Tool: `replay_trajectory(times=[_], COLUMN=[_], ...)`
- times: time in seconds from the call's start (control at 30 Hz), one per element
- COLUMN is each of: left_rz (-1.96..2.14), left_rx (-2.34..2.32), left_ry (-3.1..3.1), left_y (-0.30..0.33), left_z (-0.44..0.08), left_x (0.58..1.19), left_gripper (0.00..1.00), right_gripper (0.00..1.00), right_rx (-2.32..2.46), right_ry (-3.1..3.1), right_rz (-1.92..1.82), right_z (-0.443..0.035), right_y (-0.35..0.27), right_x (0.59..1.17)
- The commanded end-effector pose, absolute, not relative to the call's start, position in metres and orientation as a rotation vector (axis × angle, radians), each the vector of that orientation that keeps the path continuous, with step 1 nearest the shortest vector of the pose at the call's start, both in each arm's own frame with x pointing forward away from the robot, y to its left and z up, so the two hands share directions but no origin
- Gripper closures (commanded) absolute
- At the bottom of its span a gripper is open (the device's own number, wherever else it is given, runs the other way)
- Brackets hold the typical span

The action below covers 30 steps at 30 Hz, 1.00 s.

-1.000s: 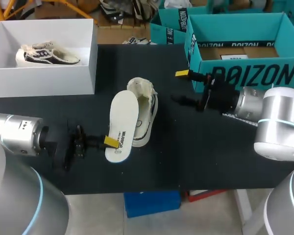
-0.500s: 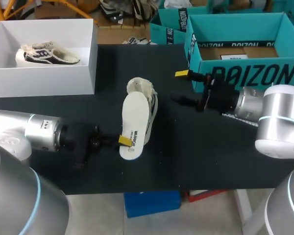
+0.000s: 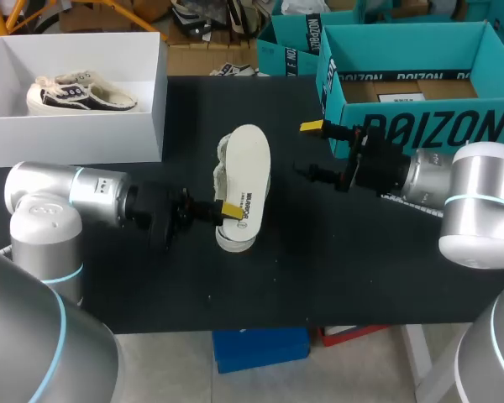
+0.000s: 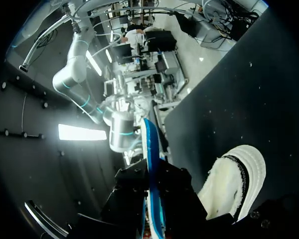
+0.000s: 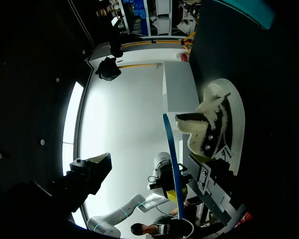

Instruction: Take the shoe out of the shoebox, open the shoe tongue, remove and reinsert the insole, then place the shoe into the shoebox

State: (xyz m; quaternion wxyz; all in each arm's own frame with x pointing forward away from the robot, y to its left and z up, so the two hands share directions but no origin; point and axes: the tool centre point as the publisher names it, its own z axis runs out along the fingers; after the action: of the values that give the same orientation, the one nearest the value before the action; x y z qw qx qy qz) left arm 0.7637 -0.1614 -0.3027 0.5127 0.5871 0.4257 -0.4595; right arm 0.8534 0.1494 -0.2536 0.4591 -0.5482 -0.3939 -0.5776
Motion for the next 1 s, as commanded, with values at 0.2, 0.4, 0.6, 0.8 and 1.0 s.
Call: replay_trajectory(times=[0.2, 0.4, 0.6, 0.8, 1.0], left_rz=[-1.073, -1.062, -1.062, -1.062, -1.062], left_rx=[1.409, 1.41, 1.41, 1.41, 1.41], left_ry=[1.086, 1.131, 1.131, 1.131, 1.131], left_y=[-0.167, -0.164, -0.164, -0.164, -0.164], left_z=[-0.296, -0.294, -0.294, -0.294, -0.294], left_x=[0.788, 0.786, 0.786, 0.786, 0.786], left_gripper=[1.0, 1.0, 1.0, 1.0, 1.0], right_gripper=[0.0, 0.0, 0.0, 0.0, 0.0], right_rx=[-1.353, -1.353, -1.353, -1.353, -1.297], right_ry=[-0.969, -0.969, -0.969, -0.969, -1.026], right_rz=[-1.423, -1.423, -1.423, -1.424, -1.366], right_z=[-0.254, -0.254, -0.254, -0.254, -0.253], right_y=[0.151, 0.151, 0.151, 0.151, 0.159], right_x=[0.853, 0.853, 0.853, 0.853, 0.864])
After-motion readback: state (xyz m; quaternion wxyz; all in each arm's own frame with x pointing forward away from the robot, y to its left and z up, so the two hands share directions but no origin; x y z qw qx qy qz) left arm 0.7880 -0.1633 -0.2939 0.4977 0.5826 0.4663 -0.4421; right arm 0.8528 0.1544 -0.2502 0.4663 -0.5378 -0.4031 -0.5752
